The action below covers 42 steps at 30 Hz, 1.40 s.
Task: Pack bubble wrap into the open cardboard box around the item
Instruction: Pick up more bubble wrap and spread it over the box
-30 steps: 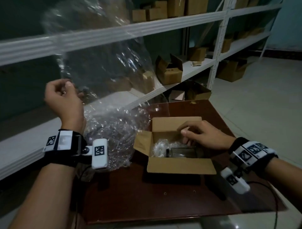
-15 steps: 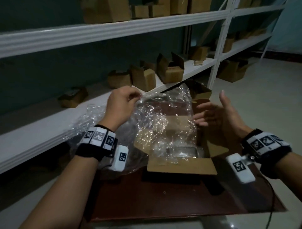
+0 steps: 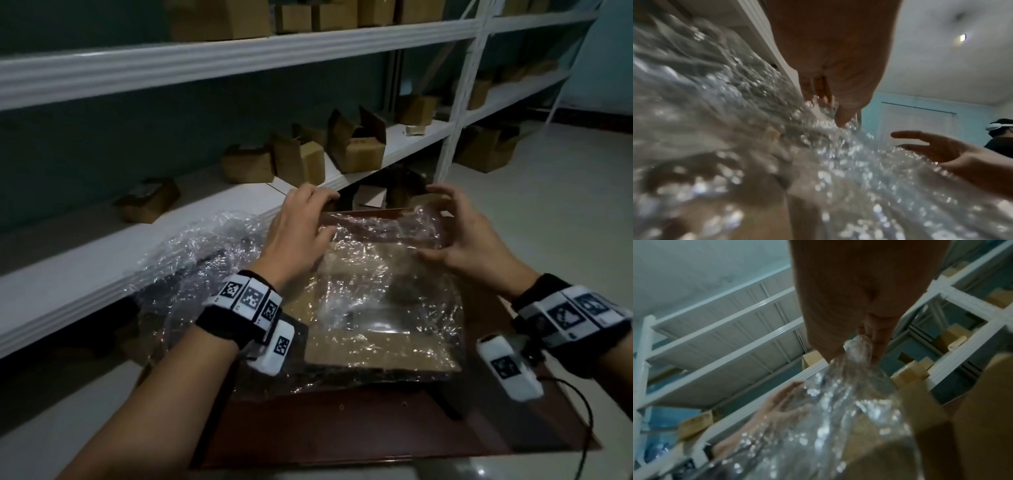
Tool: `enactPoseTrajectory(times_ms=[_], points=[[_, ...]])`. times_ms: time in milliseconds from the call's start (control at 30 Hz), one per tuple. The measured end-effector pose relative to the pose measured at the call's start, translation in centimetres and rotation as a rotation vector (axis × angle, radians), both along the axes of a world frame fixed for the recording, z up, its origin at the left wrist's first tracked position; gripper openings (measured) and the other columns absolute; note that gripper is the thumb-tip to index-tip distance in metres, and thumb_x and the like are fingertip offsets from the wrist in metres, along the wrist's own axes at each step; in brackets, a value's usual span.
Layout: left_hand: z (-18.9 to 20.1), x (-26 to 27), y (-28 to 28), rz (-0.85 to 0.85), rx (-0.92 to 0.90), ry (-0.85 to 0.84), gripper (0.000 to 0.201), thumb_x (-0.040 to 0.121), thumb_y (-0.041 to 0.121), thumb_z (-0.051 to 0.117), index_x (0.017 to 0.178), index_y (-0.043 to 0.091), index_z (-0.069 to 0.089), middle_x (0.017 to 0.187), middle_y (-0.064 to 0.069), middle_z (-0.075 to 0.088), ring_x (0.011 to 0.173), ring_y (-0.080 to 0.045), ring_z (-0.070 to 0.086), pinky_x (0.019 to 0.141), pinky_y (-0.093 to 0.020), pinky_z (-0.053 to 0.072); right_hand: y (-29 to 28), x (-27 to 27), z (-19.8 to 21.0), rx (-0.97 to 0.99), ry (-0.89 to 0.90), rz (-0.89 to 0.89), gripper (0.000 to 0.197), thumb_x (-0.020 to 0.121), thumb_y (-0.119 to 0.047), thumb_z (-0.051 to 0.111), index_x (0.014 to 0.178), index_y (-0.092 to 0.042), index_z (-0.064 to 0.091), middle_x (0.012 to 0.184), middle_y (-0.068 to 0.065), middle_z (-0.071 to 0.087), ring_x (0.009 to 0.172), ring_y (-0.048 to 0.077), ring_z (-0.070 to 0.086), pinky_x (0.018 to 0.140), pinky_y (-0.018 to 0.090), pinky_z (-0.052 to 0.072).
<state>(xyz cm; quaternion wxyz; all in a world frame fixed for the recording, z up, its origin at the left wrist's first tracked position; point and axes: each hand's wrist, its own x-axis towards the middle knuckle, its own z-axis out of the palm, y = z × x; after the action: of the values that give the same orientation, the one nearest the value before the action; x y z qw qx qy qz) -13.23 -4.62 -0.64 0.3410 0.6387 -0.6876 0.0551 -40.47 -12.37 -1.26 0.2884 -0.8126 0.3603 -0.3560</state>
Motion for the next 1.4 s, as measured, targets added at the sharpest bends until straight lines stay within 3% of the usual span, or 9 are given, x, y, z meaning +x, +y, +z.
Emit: enactPoseTrajectory(times_ms=[133, 233, 367, 500, 733, 1000, 1133, 1233, 1400], points=[[1.0, -0.5, 1.1, -0.198, -0.08, -0.166, 0.026, 0.081, 0.021, 0.084, 0.1, 0.02, 0.066, 0.108, 0.006, 0.057, 0.101, -0.011, 0.05, 0.085, -0.027, 0.046, -1.4, -1.2, -0.7, -0.022, 0.147, -0.036, 0.103, 0.069, -0.006, 0.092, 0.15, -0.025, 0.031, 0.139, 0.003, 0.052, 0.12, 0.026, 0.063, 0.101, 0.051, 0.055], [1.2, -0.6, 2.6, -0.371, 0.381, -0.101, 0.016, 0.083, 0.024, 0.085, 0.087, 0.026, 0.07, 0.092, 0.013, 0.067, 0.087, -0.005, 0.062, 0.081, -0.028, 0.056, -2.0, -1.5, -1.3, -0.024, 0.217, -0.039, 0.106, 0.065, -0.01, 0.095, 0.15, -0.021, 0.032, 0.13, -0.004, 0.051, 0.12, 0.022, 0.061, 0.104, 0.037, 0.05], [-0.6, -1.4, 3.5, -0.405, 0.782, -0.047, 0.028, 0.081, 0.018, 0.086, 0.107, 0.019, 0.074, 0.099, 0.009, 0.071, 0.093, -0.006, 0.068, 0.083, -0.02, 0.057, -1.1, -1.3, -0.3, -0.303, 0.394, -0.113, 0.102, 0.063, -0.025, 0.096, 0.148, -0.016, 0.04, 0.142, 0.011, 0.045, 0.129, 0.028, 0.045, 0.103, 0.03, 0.035], [-1.4, -2.3, 3.0, -0.336, 0.766, -0.124, 0.052, 0.076, 0.023, 0.089, 0.124, 0.022, 0.068, 0.108, 0.011, 0.067, 0.1, -0.009, 0.064, 0.088, -0.02, 0.052, 2.0, 0.2, 1.5, -0.346, 0.397, 0.15, 0.075, 0.072, -0.034, 0.084, 0.139, -0.023, 0.05, 0.129, -0.003, 0.059, 0.114, 0.015, 0.057, 0.093, 0.03, 0.052], [-1.9, -3.1, 2.3, -0.248, 0.738, -0.332, 0.093, 0.07, 0.044, 0.09, 0.15, 0.031, 0.045, 0.149, 0.006, 0.042, 0.138, -0.019, 0.041, 0.117, -0.039, 0.038, 3.0, 1.6, -1.7, -0.053, 0.746, 0.375, 0.092, 0.067, -0.05, 0.091, 0.146, -0.032, 0.047, 0.124, -0.015, 0.064, 0.111, 0.006, 0.063, 0.1, 0.026, 0.053], [-3.4, -4.4, 1.5, -0.175, 0.605, -0.53, 0.098, 0.072, 0.03, 0.09, 0.152, 0.025, 0.034, 0.144, -0.005, 0.04, 0.129, -0.022, 0.042, 0.108, -0.034, 0.043, 2.7, 1.8, -2.2, -0.103, 0.767, 0.38, 0.089, 0.072, -0.055, 0.086, 0.146, -0.03, 0.043, 0.129, -0.006, 0.064, 0.113, 0.012, 0.063, 0.1, 0.03, 0.052], [-3.8, -4.7, 1.2, -0.183, 0.587, -0.582, 0.101, 0.07, 0.024, 0.088, 0.153, 0.026, 0.031, 0.138, -0.006, 0.042, 0.12, -0.021, 0.043, 0.098, -0.033, 0.047, 3.9, 2.6, -1.9, -0.233, 0.928, 0.356, 0.059, 0.097, -0.024, 0.05, 0.154, -0.027, 0.038, 0.151, -0.002, 0.045, 0.13, 0.021, 0.053, 0.107, 0.031, 0.043], [-4.1, -4.6, 1.0, -0.189, 0.589, -0.618, 0.099, 0.07, 0.025, 0.088, 0.152, 0.025, 0.033, 0.137, -0.007, 0.042, 0.117, -0.021, 0.043, 0.095, -0.034, 0.051, 4.5, 3.4, -1.8, -0.197, 0.975, 0.378, 0.071, 0.088, -0.041, 0.032, 0.158, -0.03, 0.029, 0.16, -0.001, 0.036, 0.132, 0.023, 0.05, 0.111, 0.039, 0.045], [-3.4, -3.3, 1.5, -0.244, 0.737, -0.464, 0.083, 0.075, 0.037, 0.088, 0.145, 0.026, 0.046, 0.144, -0.003, 0.045, 0.13, -0.022, 0.045, 0.109, -0.042, 0.046, 3.3, 3.8, -2.9, -0.196, 1.012, 0.349, 0.085, 0.088, -0.024, 0.069, 0.157, -0.039, 0.022, 0.152, -0.003, 0.041, 0.12, 0.022, 0.054, 0.099, 0.04, 0.053]])
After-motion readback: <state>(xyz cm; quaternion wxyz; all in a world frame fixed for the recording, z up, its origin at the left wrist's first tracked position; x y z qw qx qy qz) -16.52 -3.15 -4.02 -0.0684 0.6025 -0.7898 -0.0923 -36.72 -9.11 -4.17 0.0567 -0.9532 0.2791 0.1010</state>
